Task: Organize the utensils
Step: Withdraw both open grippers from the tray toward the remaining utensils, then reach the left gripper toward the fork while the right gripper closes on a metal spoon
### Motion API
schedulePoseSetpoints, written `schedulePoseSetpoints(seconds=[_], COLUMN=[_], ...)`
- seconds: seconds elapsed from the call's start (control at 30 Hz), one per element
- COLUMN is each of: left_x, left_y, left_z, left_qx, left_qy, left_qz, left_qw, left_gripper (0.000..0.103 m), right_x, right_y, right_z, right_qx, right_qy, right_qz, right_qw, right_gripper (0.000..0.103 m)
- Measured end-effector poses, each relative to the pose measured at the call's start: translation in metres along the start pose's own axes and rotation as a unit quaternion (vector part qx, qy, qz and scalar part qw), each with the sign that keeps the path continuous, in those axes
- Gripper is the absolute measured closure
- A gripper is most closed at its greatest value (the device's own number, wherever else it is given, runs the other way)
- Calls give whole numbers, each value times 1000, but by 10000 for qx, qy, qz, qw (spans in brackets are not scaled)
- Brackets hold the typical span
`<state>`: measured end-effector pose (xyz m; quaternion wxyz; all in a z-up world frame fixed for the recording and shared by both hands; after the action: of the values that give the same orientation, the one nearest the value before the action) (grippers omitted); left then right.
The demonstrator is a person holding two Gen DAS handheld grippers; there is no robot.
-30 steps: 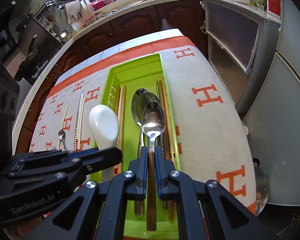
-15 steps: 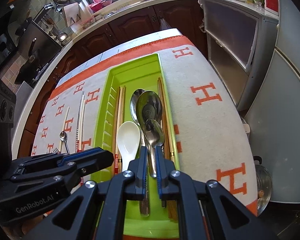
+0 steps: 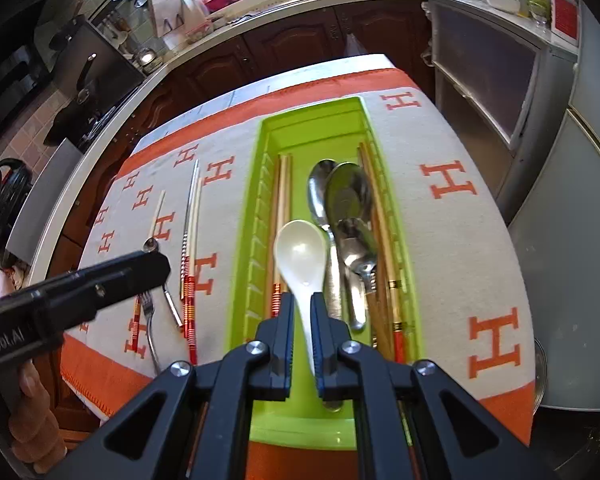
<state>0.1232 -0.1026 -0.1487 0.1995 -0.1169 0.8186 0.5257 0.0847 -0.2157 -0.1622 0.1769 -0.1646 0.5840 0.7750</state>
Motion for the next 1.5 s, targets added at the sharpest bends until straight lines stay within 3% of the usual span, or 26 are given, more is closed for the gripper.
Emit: schedulePoseSetpoints(seconds=[0.3, 0.8, 1.1, 1.5], left_x=[4, 3, 14, 28], left_y=[37, 69, 44, 7], left_z=[46, 145, 195, 221], left_qx=[-341, -765, -929, -825], left_qy=[301, 891, 1155, 1346], left_qz=[-295, -390, -66, 309], left_qw=[9985, 9923, 9889, 9870], left_gripper=[73, 73, 73, 73], right_x=[1, -21, -26, -10], right_y=[-1, -24, -67, -125], right_z=[37, 104, 147, 177], right_qx=[-109, -249, -364, -253], right_qy=[409, 993, 1487, 2264], right_qz=[52, 274, 700, 1255], right_qw=[9991, 9944, 9857, 9656], right_gripper=[95, 95, 95, 95])
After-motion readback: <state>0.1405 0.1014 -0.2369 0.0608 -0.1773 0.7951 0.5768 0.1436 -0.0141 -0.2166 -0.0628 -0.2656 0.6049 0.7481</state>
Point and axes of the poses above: each gripper's, at about its wrist camera, not at the fingertips, and y roughly against the way its jaws point, z to its left, x to its underside, the point moved 5 cm from there along -y, roughly the way its jaws point, and after that the axes turned 2 degrees about x, right-handed, at the moved point
